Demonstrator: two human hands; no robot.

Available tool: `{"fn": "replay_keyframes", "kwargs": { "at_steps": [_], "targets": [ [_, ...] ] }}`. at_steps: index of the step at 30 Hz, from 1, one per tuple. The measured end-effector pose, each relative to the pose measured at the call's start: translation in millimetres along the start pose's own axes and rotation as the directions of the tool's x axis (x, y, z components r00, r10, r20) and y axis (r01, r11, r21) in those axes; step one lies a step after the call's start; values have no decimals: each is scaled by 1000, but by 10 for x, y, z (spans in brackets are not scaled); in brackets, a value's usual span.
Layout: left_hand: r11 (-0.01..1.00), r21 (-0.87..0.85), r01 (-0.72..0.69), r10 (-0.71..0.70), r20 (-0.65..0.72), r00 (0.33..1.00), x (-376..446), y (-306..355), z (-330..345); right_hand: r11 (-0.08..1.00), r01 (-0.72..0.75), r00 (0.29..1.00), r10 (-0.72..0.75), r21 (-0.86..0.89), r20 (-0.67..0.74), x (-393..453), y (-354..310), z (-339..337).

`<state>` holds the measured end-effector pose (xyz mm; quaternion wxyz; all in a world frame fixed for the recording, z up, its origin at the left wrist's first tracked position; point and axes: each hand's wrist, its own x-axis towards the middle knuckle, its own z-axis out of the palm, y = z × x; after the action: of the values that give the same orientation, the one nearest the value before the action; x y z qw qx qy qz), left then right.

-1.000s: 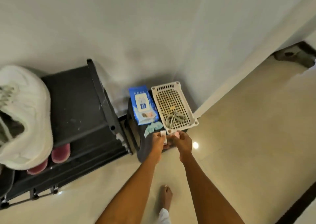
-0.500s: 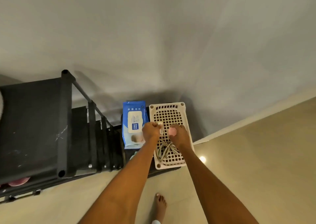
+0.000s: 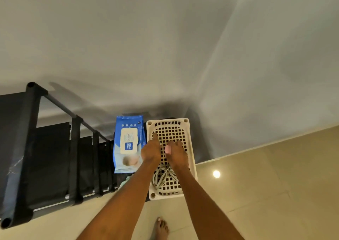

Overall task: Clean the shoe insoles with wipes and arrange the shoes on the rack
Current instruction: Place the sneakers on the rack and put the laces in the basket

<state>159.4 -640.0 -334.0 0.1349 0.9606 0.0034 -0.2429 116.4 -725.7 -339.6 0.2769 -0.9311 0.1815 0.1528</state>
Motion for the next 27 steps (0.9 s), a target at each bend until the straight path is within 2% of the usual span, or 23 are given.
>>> {"fn": "replay_keyframes", "kwargs": {
  "at_steps": [5, 8, 11, 13, 16, 19, 24, 27],
  "targets": [
    [942, 259, -214, 221, 4, 975, -79, -67, 16, 999, 38, 999, -38, -8, 15, -8, 51, 22],
    [861, 363, -356, 366, 42, 930, -70, -167, 23, 998, 55, 998, -54, -8, 35, -9, 89, 23],
    [793, 422, -439, 445, 91, 891, -36, -178, 3, 998, 53, 998, -53, -14, 23, 2, 178, -18],
    [776, 444, -448, 452, 103, 886, 11, -208, -25, 998, 64, 998, -64, -22, 7, 9, 190, -20],
    [805, 428, -412, 414, 93, 905, 66, -241, -71, 995, 88, 996, -88, -38, -7, -4, 164, -21],
    [840, 405, -362, 377, 45, 925, 85, -239, -77, 993, 100, 995, -101, -63, -15, -7, 125, -21],
    [820, 482, -310, 360, -13, 933, 46, -245, -75, 989, 95, 995, -96, -112, 1, -1, 41, -13],
    [828, 467, -311, 371, -39, 928, -48, -332, -131, 987, 104, 994, -106, -123, -14, -79, -6, -21]
  ]
}}
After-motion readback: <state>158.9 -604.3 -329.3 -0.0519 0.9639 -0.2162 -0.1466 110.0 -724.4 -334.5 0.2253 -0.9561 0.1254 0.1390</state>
